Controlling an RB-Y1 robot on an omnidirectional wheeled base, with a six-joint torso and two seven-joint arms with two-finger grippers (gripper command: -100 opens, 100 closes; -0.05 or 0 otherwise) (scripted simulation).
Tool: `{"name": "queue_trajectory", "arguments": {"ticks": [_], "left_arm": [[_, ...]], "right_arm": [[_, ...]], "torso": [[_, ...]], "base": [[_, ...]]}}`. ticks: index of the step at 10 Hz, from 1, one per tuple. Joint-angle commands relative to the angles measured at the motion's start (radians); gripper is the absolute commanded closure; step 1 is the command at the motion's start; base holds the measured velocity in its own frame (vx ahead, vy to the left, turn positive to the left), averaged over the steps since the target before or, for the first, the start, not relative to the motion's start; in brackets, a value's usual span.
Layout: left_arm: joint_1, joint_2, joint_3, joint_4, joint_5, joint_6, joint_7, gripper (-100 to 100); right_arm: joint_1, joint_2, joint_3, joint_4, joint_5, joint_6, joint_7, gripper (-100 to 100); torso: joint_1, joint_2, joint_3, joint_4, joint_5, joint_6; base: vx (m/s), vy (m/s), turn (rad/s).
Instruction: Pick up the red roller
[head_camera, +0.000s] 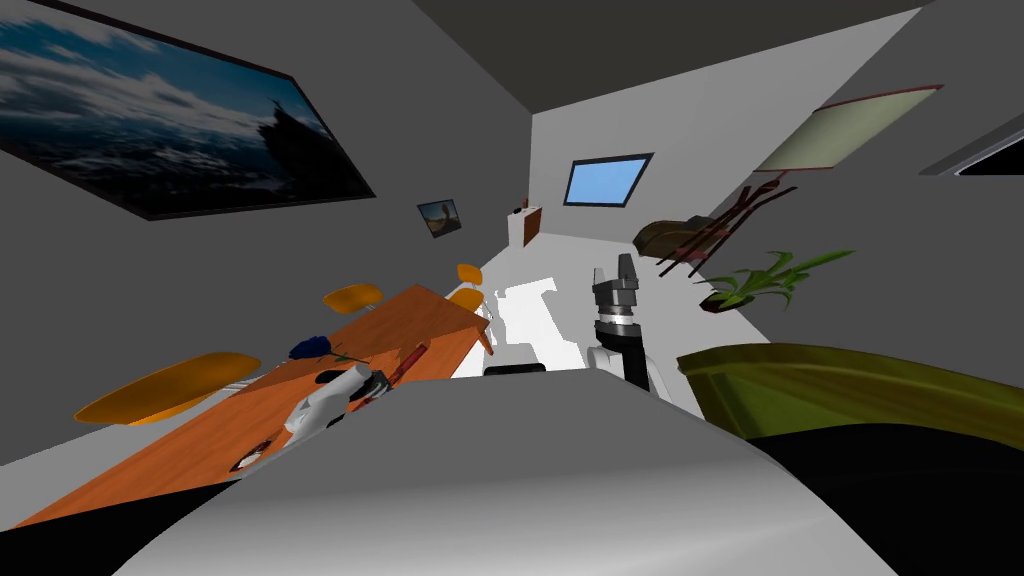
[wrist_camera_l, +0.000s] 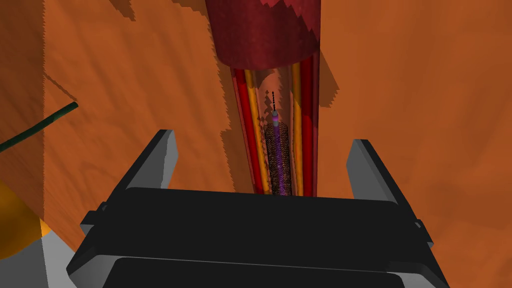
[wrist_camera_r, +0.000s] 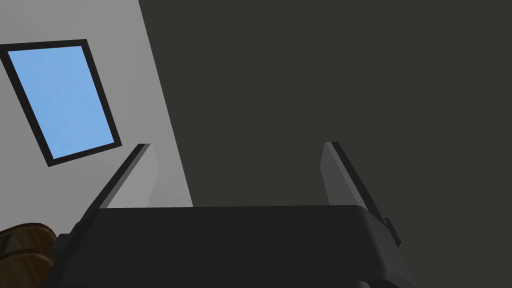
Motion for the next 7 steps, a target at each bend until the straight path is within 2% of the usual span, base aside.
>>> {"name": "queue_trajectory", "arguments": {"ticks": [1, 2, 3, 4, 5, 6, 7], "left_arm": [[0.000, 0.000, 0.000, 0.000, 0.000, 0.000, 0.000, 0], [-0.026, 0.010, -0.044, 0.046, 0.012, -0.023, 0.035, -100], [-0.026, 0.010, -0.044, 0.046, 0.012, -0.023, 0.035, -100], [-0.052, 0.020, -0.088, 0.083, 0.024, -0.046, 0.070, -100], [-0.078, 0.030, -0.116, 0.119, 0.036, -0.068, 0.100, -100], [-0.078, 0.030, -0.132, 0.139, 0.036, -0.068, 0.105, -100], [-0.104, 0.040, -0.169, 0.163, 0.048, -0.091, 0.140, -100]], "right_arm": [[0.000, 0.000, 0.000, 0.000, 0.000, 0.000, 0.000, 0], [0.000, 0.000, 0.000, 0.000, 0.000, 0.000, 0.000, 0], [0.000, 0.000, 0.000, 0.000, 0.000, 0.000, 0.000, 0], [0.000, 0.000, 0.000, 0.000, 0.000, 0.000, 0.000, 0], [0.000, 0.000, 0.000, 0.000, 0.000, 0.000, 0.000, 0], [0.000, 0.000, 0.000, 0.000, 0.000, 0.000, 0.000, 0], [0.000, 0.000, 0.000, 0.000, 0.000, 0.000, 0.000, 0]], "torso": [[0.000, 0.000, 0.000, 0.000, 0.000, 0.000], [-0.002, 0.000, 0.000, 0.000, -0.001, 0.000], [-0.001, 0.002, 0.001, 0.000, 0.000, 0.001], [-0.001, 0.003, 0.002, 0.001, 0.000, 0.000], [0.000, 0.004, 0.002, 0.001, 0.000, 0.001], [0.000, 0.006, 0.003, 0.001, 0.000, 0.000], [0.000, 0.005, 0.003, 0.001, 0.000, 0.000]], "base": [[-0.001, 0.008, -0.002], [-0.050, 0.030, -0.101], [-0.065, 0.033, -0.076], [-0.076, 0.042, -0.104], [-0.111, 0.048, -0.137], [-0.076, 0.042, -0.069], [-0.062, 0.042, -0.089]]}}
